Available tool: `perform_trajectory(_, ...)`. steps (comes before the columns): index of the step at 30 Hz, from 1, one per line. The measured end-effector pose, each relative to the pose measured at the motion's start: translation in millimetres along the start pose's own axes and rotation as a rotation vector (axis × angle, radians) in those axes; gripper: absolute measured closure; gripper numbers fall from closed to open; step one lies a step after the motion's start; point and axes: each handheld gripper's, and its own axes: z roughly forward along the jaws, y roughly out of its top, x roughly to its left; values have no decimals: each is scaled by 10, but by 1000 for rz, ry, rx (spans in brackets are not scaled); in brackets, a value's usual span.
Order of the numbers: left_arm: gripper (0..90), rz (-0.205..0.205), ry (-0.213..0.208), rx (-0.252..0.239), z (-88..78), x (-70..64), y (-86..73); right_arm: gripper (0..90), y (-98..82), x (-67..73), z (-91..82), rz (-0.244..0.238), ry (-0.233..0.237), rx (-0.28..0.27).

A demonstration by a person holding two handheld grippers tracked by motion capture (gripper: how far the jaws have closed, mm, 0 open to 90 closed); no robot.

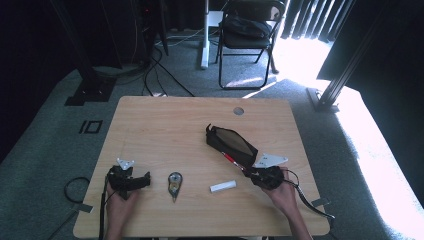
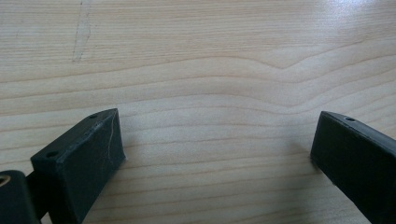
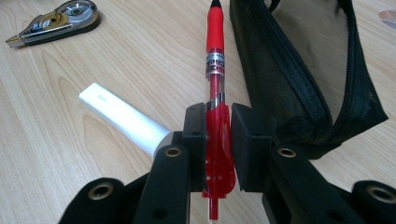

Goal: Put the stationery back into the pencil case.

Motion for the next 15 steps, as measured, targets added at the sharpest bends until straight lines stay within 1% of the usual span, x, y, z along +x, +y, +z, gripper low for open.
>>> perform_trajectory(15,26,0,1,2,-7,-2,-5,765,20,-23,-130,11,-7,-29)
